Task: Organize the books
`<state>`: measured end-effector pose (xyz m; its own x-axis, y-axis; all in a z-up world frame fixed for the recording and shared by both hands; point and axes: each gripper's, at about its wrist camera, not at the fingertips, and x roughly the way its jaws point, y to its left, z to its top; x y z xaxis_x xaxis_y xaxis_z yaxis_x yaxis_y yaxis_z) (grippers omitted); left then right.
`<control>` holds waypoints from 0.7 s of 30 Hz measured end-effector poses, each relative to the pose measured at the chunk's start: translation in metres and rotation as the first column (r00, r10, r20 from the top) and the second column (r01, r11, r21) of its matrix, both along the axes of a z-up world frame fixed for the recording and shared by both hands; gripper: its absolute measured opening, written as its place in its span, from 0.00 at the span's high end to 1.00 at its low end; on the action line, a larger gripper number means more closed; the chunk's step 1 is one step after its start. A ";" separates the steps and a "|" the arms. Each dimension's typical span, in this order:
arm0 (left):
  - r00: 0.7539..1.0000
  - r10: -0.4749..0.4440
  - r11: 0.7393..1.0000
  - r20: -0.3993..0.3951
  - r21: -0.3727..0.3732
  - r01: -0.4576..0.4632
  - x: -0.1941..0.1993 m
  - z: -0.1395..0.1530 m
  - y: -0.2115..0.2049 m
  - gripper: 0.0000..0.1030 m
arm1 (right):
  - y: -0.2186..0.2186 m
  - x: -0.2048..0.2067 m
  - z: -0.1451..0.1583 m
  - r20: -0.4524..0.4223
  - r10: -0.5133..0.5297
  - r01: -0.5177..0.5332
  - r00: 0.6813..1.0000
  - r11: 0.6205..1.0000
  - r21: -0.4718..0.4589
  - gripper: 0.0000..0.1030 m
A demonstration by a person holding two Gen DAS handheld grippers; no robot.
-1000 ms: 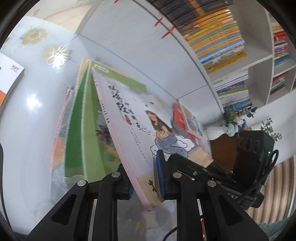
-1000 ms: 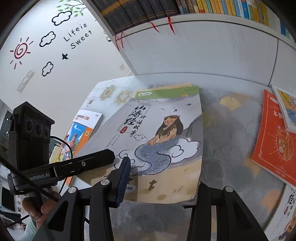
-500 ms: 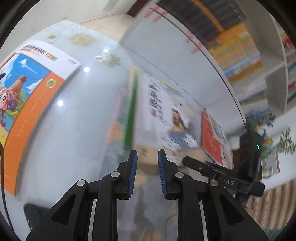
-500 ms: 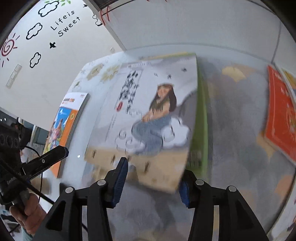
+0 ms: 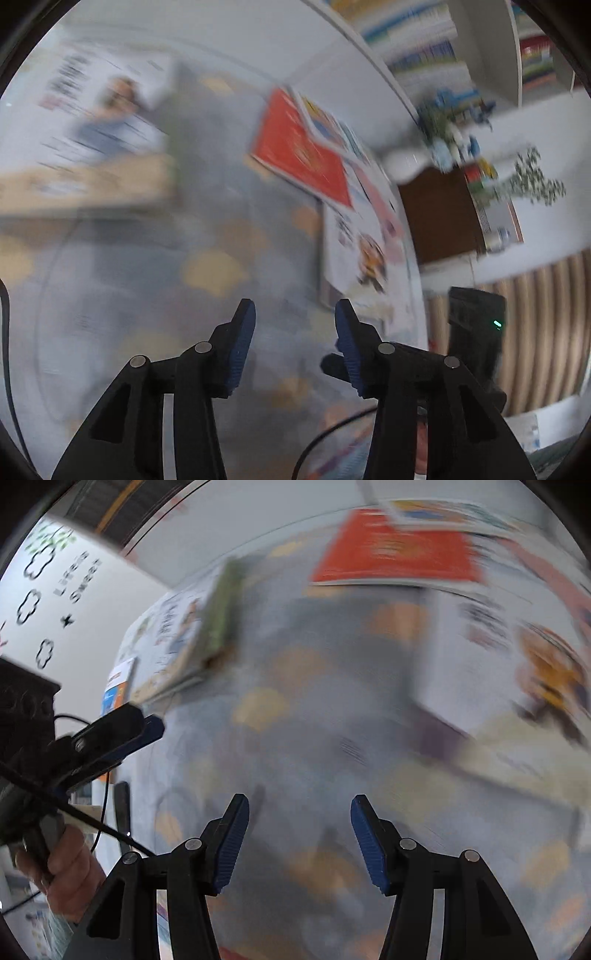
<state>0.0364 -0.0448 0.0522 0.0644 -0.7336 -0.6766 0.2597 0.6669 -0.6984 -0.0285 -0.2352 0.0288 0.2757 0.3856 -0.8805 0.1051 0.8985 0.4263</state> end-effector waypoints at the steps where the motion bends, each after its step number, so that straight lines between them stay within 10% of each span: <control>1: 1.000 -0.016 1.000 -0.014 0.002 0.016 -0.003 -0.003 -0.013 0.59 | -0.014 -0.011 0.005 0.020 -0.024 0.024 1.000 1.000 -0.005 0.46; 13: 0.996 0.089 0.957 0.025 0.274 -0.092 0.007 -0.041 -0.128 0.60 | -0.187 -0.035 0.013 0.166 -0.372 0.387 0.913 0.919 -0.071 0.59; 16: 0.994 0.090 0.951 0.055 0.292 -0.102 0.002 -0.042 -0.141 0.60 | -0.190 -0.013 0.003 0.168 -0.344 0.363 0.924 0.927 -0.099 0.60; 21: 0.990 0.078 0.987 -0.122 0.149 -0.059 -0.010 -0.046 -0.139 0.57 | -0.185 0.003 -0.019 0.126 -0.314 0.326 0.941 0.940 -0.097 0.59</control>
<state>0.0268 -0.1841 0.0058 0.0178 -0.6242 -0.7811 0.1255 0.7764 -0.6176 -0.0252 -0.4198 0.0101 0.4628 0.1598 -0.8719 0.3547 0.8681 0.3474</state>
